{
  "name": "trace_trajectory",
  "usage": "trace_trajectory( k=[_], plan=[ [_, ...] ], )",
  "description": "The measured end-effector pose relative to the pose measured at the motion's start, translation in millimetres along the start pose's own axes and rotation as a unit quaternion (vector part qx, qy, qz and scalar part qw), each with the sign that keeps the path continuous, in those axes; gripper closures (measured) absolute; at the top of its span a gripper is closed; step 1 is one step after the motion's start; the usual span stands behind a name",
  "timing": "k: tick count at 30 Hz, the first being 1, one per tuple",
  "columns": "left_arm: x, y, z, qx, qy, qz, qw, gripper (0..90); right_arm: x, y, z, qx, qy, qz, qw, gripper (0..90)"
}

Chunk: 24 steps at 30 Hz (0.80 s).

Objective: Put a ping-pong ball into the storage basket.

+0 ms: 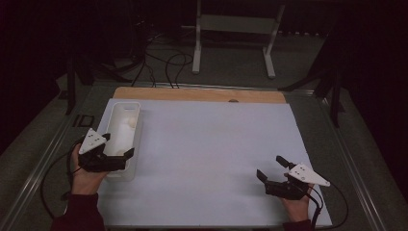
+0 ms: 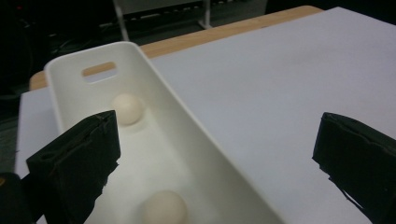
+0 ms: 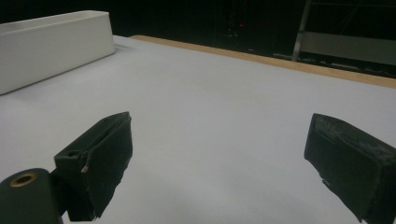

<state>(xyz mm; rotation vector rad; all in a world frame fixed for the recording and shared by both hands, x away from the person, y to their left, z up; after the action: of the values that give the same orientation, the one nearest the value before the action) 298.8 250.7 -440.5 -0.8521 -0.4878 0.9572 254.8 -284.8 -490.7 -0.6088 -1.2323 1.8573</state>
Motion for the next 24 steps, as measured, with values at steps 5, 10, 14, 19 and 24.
trace_trajectory(
  k=[5, 10, 14, 19, 24],
  plan=[
    [-7.4, 0.3, -2.4, -0.008, 0.013, -0.008, 0.9998, 0.3, 0.2, -0.2, -0.2, 0.0, -0.001, 0.0, 1.0, 7.6],
    [-14.2, 1.2, -4.0, -0.021, 0.024, -0.017, 0.9993, 0.1, -0.2, -0.4, -0.5, 0.001, 0.001, 0.001, 1.0, 7.6],
    [-19.6, 2.4, -3.9, -0.031, 0.032, -0.023, 0.9987, 0.1, -0.5, -1.2, -1.0, 0.0, 0.0, 0.002, 1.0, 7.6],
    [-24.5, 4.9, -3.0, -0.049, 0.037, -0.026, 0.9978, 0.1, -0.3, -2.8, -1.6, -0.001, -0.001, 0.003, 1.0, 7.6],
    [-28.1, 8.6, -3.8, -0.053, 0.039, -0.029, 0.9974, 0.1, -1.0, -5.6, -1.5, -0.005, -0.002, 0.001, 1.0, 7.6]
  ],
)
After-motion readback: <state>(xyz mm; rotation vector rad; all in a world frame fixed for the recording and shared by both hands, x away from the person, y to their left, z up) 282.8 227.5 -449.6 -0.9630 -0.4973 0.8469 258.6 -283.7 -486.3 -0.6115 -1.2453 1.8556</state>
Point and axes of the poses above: each handheld gripper's, and its own axes: z roughly backward along the jaws, y roughly out of its underside, x roughly to its left, the point moved 2 cm from there along -z, roughly forward along the jaws, and after that the axes turned 7 degrees about x, right-handed, at the moved point
